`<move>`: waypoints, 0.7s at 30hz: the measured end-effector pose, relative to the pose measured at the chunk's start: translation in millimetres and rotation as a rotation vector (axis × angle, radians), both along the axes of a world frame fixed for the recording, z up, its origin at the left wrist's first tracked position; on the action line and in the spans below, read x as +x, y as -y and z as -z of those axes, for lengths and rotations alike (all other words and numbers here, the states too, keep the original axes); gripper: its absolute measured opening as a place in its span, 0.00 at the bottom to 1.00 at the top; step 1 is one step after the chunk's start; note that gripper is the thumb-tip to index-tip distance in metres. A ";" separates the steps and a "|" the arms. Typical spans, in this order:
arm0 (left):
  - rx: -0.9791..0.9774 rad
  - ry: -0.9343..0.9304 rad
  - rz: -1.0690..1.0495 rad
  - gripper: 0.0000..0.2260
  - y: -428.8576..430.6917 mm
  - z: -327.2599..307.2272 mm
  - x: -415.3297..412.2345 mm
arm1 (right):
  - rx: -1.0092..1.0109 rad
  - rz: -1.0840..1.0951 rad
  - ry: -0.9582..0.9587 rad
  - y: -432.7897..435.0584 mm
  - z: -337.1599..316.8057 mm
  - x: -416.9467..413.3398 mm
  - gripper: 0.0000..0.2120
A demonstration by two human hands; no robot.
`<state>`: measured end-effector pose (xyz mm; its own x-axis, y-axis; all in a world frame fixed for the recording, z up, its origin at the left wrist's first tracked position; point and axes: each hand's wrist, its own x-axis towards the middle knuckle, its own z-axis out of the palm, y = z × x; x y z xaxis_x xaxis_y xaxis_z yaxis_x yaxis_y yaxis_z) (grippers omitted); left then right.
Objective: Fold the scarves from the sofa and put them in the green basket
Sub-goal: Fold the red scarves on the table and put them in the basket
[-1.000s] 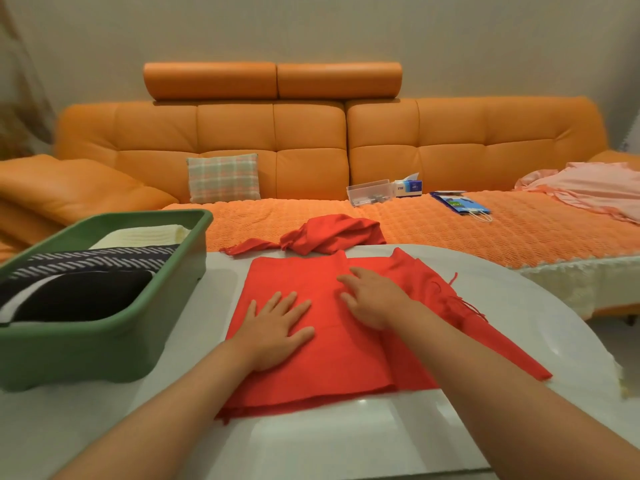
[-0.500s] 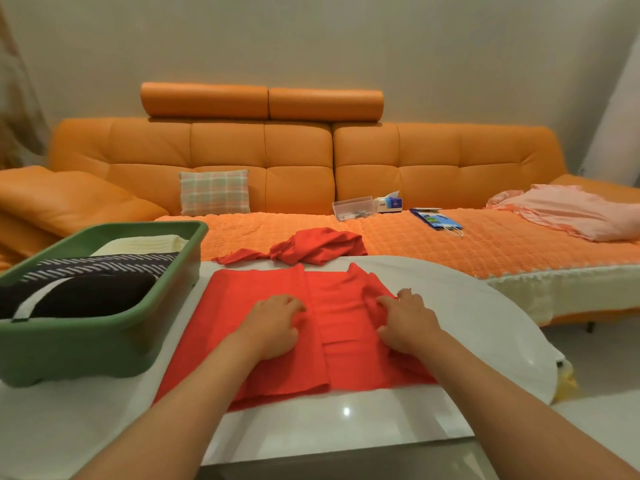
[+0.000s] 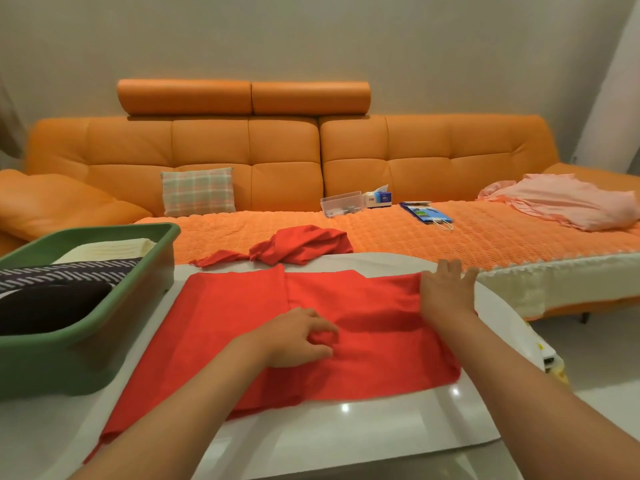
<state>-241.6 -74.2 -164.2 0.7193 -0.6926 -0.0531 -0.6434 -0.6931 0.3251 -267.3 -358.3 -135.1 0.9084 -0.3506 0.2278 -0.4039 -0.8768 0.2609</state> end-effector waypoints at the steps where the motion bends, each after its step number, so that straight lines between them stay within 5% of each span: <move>1: -0.007 0.043 -0.012 0.23 3.3 2.6 0.1 | 0.072 -0.094 -0.020 1.0 4.9 3.7 0.23; 4: -0.041 0.131 -0.037 0.23 18.5 11.4 1.2 | 0.299 -0.336 -0.067 -0.6 18.8 12.9 0.30; 8: -0.057 0.244 -0.097 0.15 45.1 16.3 7.4 | 0.429 -0.285 -0.183 5.1 30.0 15.3 0.26; 11: -0.086 0.340 -0.181 0.11 68.7 4.2 23.9 | 0.415 -0.249 -0.019 12.9 27.5 22.4 0.17; 14: -0.208 0.248 -0.216 0.09 90.9 -3.7 52.4 | 0.494 -0.249 0.188 24.8 30.8 34.4 0.14; 17: -0.294 0.221 -0.200 0.12 111.2 0.6 89.9 | 0.557 -0.266 0.306 37.4 39.1 46.1 0.21; 21: -0.178 0.265 -0.156 0.17 140.1 13.3 121.6 | 0.405 -0.183 0.135 43.3 43.0 53.9 0.30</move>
<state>-120.0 -214.2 -177.5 0.7899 -0.5547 0.2615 -0.6123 -0.7373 0.2855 -213.4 -401.6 -178.1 0.9352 -0.2726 0.2259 -0.2399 -0.9572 -0.1620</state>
